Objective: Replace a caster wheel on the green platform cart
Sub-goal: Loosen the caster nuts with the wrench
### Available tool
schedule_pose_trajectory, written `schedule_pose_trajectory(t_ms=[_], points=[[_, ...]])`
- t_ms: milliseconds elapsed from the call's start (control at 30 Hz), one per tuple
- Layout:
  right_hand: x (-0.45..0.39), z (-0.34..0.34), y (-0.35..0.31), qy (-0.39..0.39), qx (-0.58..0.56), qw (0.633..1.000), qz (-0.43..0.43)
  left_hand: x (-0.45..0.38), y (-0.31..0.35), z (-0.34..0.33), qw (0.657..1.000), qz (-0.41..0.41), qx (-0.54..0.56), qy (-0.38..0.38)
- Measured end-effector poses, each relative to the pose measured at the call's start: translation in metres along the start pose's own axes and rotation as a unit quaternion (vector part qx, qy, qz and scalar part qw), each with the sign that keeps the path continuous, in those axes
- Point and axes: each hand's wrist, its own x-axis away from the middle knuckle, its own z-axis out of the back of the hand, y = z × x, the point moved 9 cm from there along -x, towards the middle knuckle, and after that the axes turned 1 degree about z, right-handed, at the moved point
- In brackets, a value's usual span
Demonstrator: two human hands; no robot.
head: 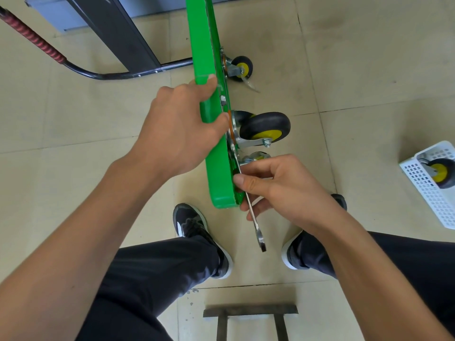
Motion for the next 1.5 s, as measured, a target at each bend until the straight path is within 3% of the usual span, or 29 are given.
schedule_pose_trajectory(t_ms=[300,433,633,800,900,1033,1300,1500], points=[[-0.007,0.005,0.006,0.041,0.069,0.997,-0.002,0.000,-0.001,0.000,1.000,0.006,-0.001,0.001],[-0.015,0.008,0.012,0.056,0.144,0.987,0.040,0.000,-0.001,0.000,1.000,0.010,0.004,-0.001],[-0.022,0.023,-0.002,0.113,0.359,0.914,0.152,0.000,-0.001,-0.001,1.000,0.008,0.010,-0.005],[-0.017,0.022,-0.005,0.137,0.397,0.882,0.213,0.000,-0.001,-0.001,1.000,0.005,0.010,-0.005],[-0.014,0.028,-0.002,0.138,0.363,0.905,0.175,0.000,0.000,-0.001,1.000,0.001,0.011,-0.005],[-0.003,0.034,0.011,0.107,0.158,0.979,0.074,0.000,-0.001,0.000,1.000,0.001,0.014,-0.005],[0.002,0.004,0.012,0.030,0.050,0.998,0.004,0.001,0.002,0.000,1.000,0.000,0.012,-0.001],[0.001,-0.001,0.003,0.028,0.010,1.000,0.006,0.000,0.001,0.000,1.000,-0.002,0.007,0.003]])
